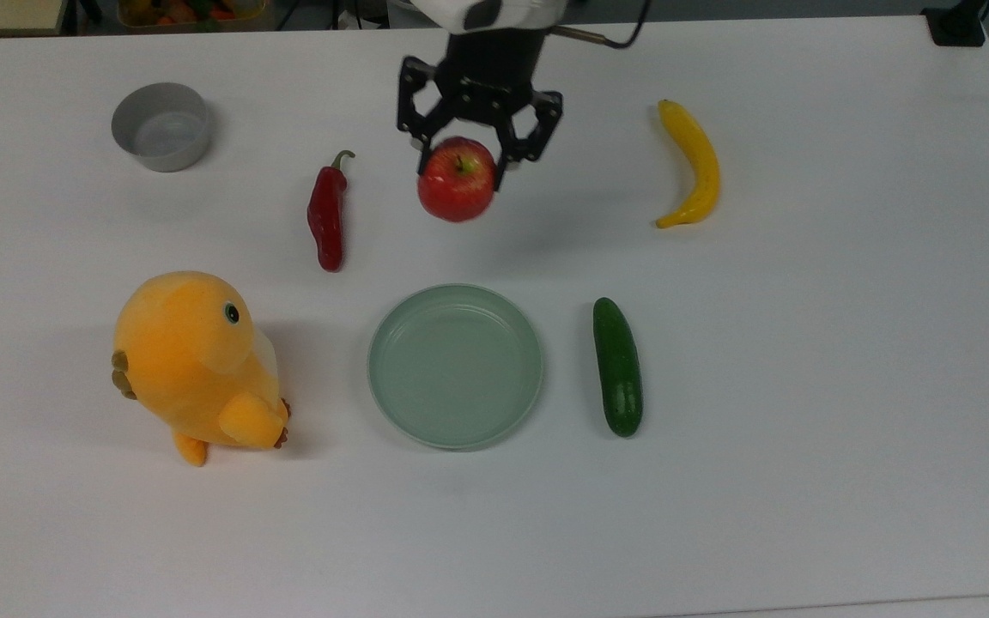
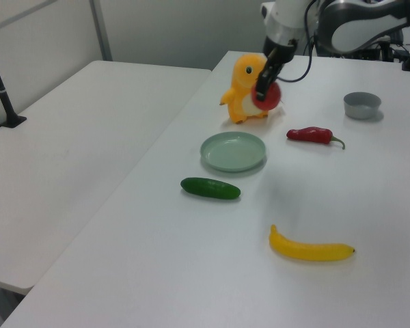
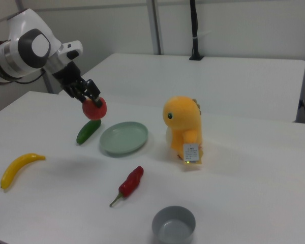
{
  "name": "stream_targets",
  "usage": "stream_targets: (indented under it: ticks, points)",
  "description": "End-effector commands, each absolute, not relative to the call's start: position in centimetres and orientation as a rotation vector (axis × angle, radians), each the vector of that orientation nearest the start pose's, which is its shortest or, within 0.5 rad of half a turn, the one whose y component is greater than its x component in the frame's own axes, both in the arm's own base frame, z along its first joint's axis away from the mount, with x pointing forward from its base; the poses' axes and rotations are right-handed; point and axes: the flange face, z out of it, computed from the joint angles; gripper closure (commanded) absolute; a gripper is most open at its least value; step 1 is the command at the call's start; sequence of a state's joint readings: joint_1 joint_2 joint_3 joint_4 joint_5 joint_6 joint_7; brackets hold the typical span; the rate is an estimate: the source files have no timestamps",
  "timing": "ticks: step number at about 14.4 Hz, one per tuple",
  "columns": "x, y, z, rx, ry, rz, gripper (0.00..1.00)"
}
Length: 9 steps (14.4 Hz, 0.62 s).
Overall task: Put the red apple in the bowl
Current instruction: 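Lift the apple and carry it toward the grey metal bowl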
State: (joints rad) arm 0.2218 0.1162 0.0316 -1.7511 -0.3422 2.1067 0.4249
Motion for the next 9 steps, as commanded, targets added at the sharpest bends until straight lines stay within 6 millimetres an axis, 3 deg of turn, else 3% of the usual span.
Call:
stream_targets:
  ticks: [1,3,5,9]
  points:
    - [56.6,7.6,53.2,-3.316,0.07,-0.377,0.77]
    - [55.2,1.5,54.0,-3.28,0.095,-0.25,0.77]
    - [54.3,-3.0,54.3,-3.285,0.091,-0.195,0.77]
    - [50.6,-12.6,53.0,-3.264,-0.009,0.009,0.77]
